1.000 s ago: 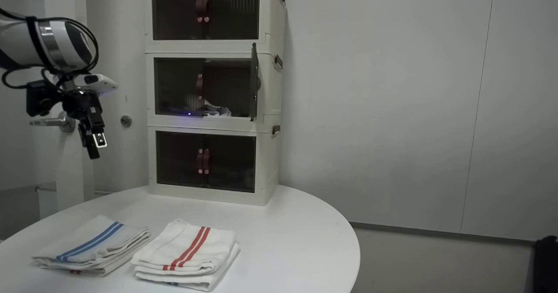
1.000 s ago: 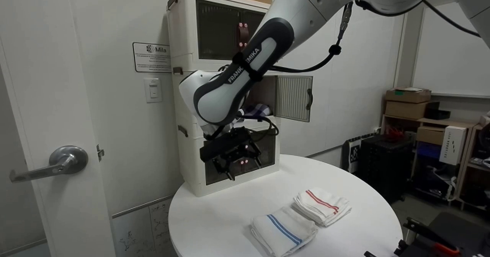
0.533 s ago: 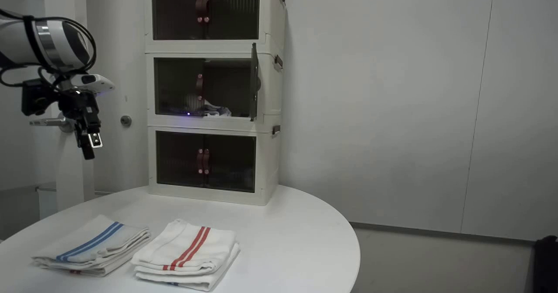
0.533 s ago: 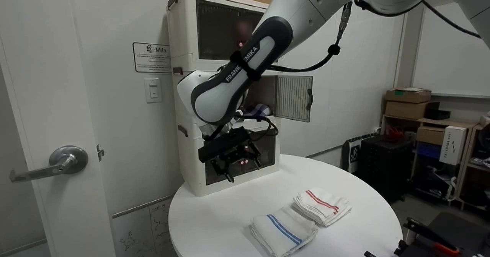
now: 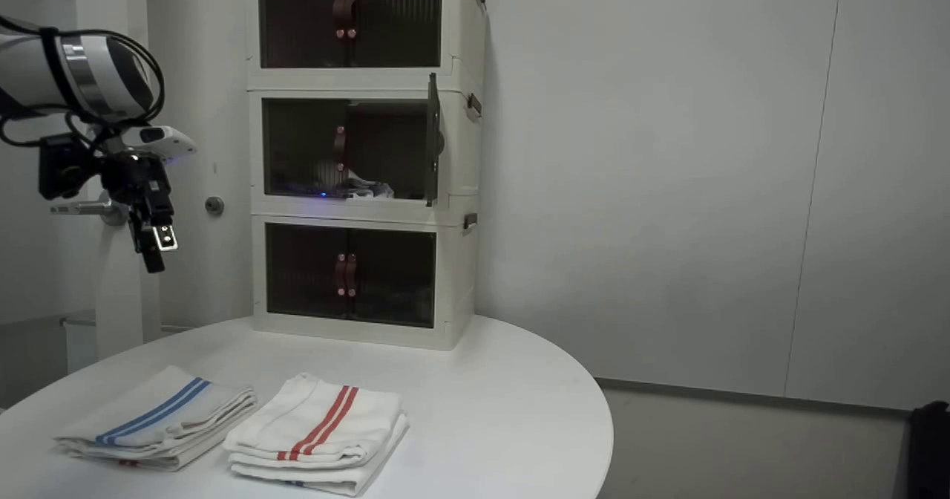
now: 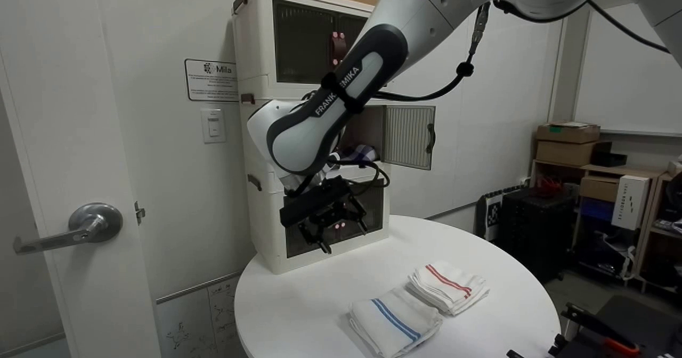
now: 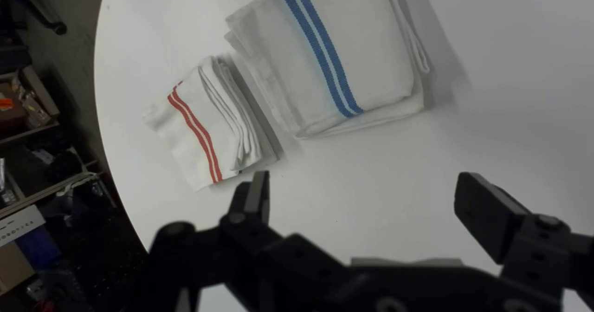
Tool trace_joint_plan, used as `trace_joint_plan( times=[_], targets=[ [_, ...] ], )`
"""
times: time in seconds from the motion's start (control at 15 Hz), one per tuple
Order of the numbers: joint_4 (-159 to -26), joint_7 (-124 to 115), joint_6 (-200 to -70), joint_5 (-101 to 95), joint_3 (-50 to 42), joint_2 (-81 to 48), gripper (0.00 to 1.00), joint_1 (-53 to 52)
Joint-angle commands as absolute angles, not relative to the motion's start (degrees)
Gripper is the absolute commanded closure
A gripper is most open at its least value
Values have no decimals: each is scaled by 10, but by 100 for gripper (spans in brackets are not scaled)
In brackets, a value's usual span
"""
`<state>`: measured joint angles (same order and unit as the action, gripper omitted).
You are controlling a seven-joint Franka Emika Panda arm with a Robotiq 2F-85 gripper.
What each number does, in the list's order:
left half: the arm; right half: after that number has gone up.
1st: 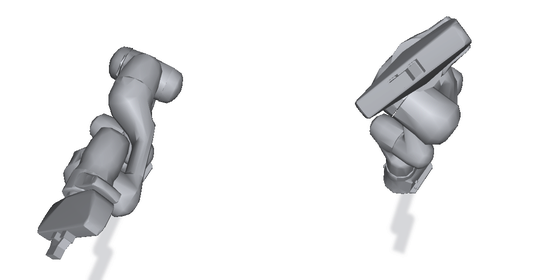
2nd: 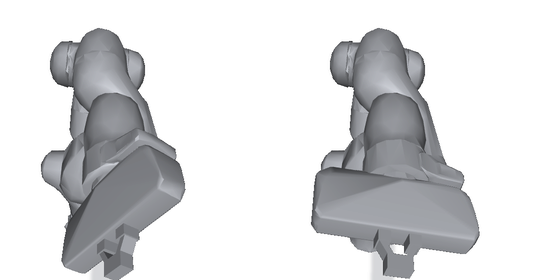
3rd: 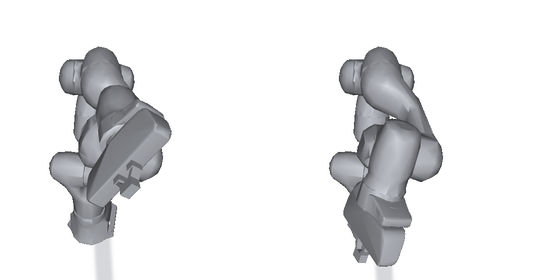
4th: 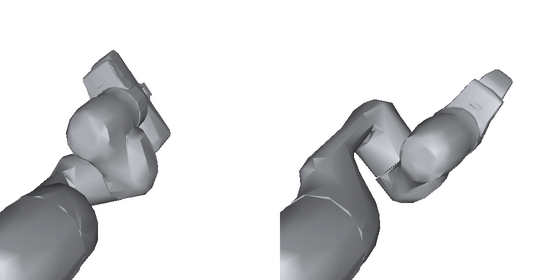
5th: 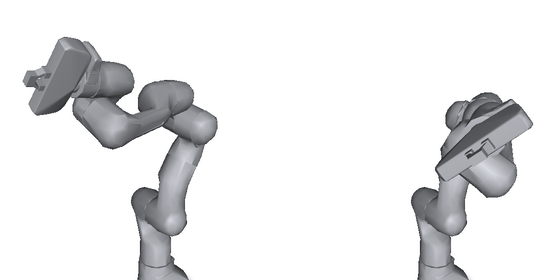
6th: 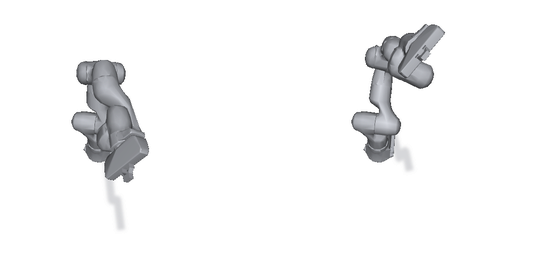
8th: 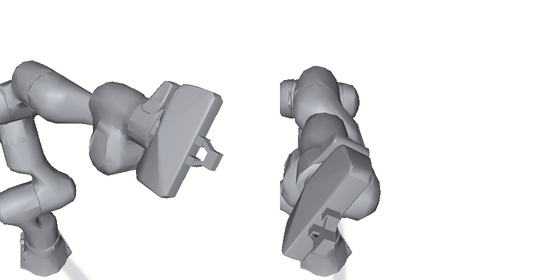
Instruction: Pick up the white and blue towel from the table and put it in the open cabinet
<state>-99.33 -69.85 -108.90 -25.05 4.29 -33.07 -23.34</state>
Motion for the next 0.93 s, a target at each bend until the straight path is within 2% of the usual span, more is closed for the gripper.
trace_joint_plan(
  times=[0.0, 0.87],
  targets=[
    [-982, -708, -1046, -260, 33, -334, 0, -247],
    [-991, -702, -1060, -251, 40, -332, 0, -237]
  ],
)
